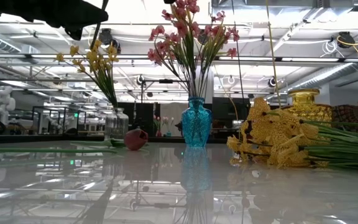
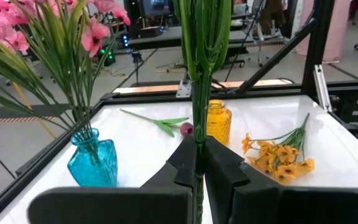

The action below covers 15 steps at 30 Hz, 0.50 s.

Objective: Sort flowers into vase by color
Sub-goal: Put the top yellow flowers into the transparent vase

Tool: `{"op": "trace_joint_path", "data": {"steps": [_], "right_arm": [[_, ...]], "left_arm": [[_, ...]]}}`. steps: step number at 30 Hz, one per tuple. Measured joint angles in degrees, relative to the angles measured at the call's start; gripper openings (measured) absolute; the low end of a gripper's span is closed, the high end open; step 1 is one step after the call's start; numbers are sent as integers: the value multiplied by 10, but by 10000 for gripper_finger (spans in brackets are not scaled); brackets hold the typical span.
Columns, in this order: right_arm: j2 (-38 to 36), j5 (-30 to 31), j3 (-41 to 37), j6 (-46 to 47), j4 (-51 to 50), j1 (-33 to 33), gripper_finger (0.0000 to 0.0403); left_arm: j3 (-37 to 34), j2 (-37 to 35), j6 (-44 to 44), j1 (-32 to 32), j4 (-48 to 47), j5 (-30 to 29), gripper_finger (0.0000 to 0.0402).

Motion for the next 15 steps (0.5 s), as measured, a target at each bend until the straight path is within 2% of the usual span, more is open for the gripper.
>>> {"op": "trace_joint_path", "data": {"steps": [7,11,15], "right_arm": [[0,0,0,-16,-2,0,24],[0,3,0,-36,-2,2,16],[-9,5,0,-45,-19,2,7]], "left_arm": [[0,1,0,0,14,-27,20],[0,0,-26,0,13,-29,38],[0,-12,-46,0,14,-24,87]]}}
